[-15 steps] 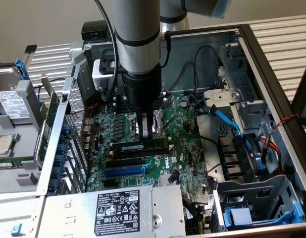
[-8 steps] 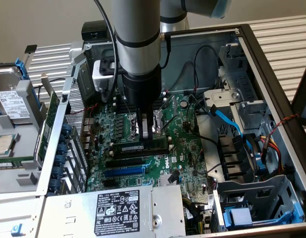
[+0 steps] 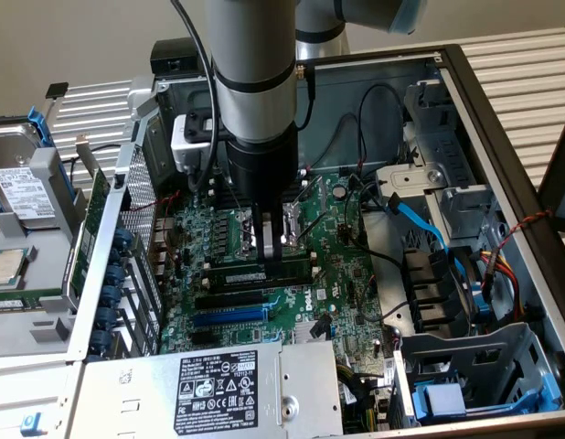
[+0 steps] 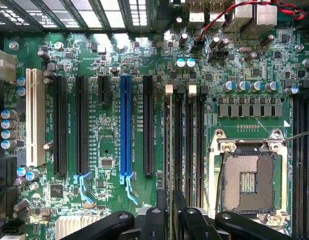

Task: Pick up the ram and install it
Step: 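Insert the ram into the slot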

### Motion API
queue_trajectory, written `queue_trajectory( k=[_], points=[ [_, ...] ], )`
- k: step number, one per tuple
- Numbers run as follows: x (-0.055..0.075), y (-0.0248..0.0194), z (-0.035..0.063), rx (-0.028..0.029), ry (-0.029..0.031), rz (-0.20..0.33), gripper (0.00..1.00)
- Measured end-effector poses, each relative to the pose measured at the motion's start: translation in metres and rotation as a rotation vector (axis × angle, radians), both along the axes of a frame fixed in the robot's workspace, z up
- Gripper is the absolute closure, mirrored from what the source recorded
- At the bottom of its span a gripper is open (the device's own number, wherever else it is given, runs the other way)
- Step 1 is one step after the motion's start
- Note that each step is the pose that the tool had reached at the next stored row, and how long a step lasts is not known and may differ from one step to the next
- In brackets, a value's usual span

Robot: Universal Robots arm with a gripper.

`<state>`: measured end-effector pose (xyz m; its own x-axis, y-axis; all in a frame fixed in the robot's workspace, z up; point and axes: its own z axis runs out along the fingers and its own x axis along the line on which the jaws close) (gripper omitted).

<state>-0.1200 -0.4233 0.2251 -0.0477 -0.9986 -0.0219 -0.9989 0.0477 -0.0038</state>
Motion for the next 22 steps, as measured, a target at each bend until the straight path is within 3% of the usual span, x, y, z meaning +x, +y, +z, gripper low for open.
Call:
queue_trajectory(
  k=[22],
  points=[
    [-0.008, 0.0000, 0.0118, 0.0000, 0.0000, 0.000, 0.79]
  ],
)
